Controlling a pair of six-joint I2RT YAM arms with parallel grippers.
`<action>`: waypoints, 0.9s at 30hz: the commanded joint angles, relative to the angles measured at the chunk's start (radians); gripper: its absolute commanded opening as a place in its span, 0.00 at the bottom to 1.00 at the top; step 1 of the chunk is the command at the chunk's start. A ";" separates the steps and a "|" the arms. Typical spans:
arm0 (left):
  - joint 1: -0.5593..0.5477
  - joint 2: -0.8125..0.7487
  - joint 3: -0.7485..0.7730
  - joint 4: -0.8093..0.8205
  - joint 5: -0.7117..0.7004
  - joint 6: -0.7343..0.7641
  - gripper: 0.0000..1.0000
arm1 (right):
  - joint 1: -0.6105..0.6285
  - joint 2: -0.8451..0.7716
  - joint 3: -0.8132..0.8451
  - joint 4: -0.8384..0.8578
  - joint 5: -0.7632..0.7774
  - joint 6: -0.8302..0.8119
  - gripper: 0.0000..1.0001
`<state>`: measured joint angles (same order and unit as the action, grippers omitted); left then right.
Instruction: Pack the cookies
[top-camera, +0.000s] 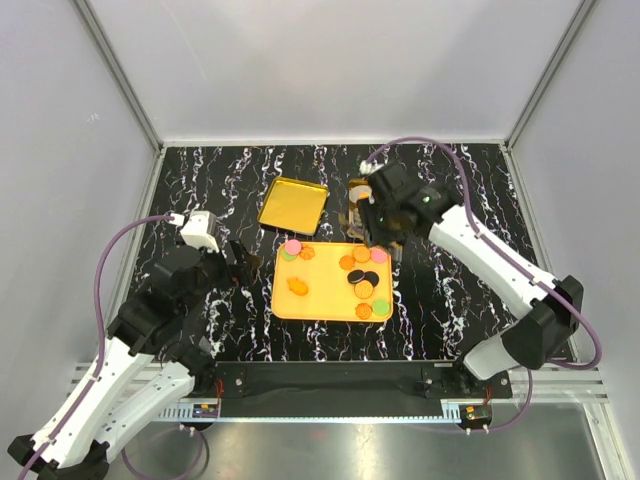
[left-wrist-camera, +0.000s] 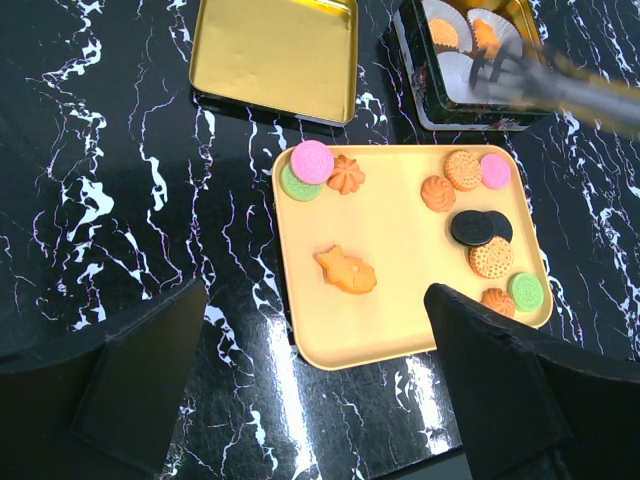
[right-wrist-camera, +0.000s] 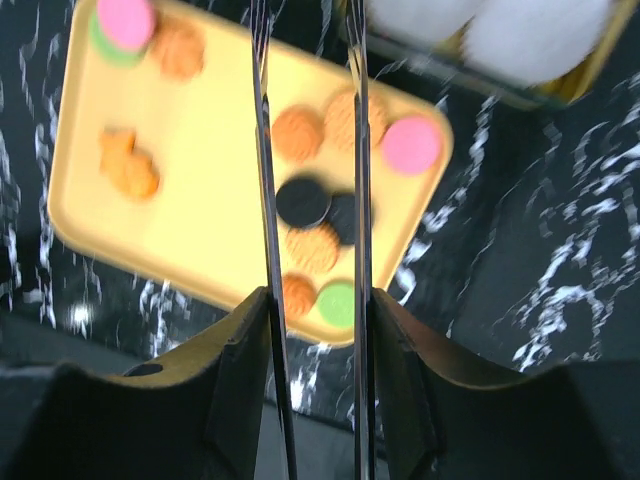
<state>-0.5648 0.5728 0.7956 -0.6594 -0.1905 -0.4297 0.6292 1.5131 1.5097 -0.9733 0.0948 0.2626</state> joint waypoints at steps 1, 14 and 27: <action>-0.004 0.002 0.001 0.037 0.005 0.009 0.99 | 0.099 -0.063 -0.061 -0.039 0.037 0.062 0.49; -0.004 -0.004 0.001 0.037 0.008 0.006 0.99 | 0.231 -0.151 -0.184 -0.116 0.092 0.142 0.52; -0.004 -0.002 -0.001 0.037 0.006 0.006 0.99 | 0.251 -0.137 -0.230 -0.096 0.082 0.141 0.56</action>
<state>-0.5648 0.5728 0.7956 -0.6594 -0.1902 -0.4297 0.8684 1.3888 1.2819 -1.0935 0.1665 0.3931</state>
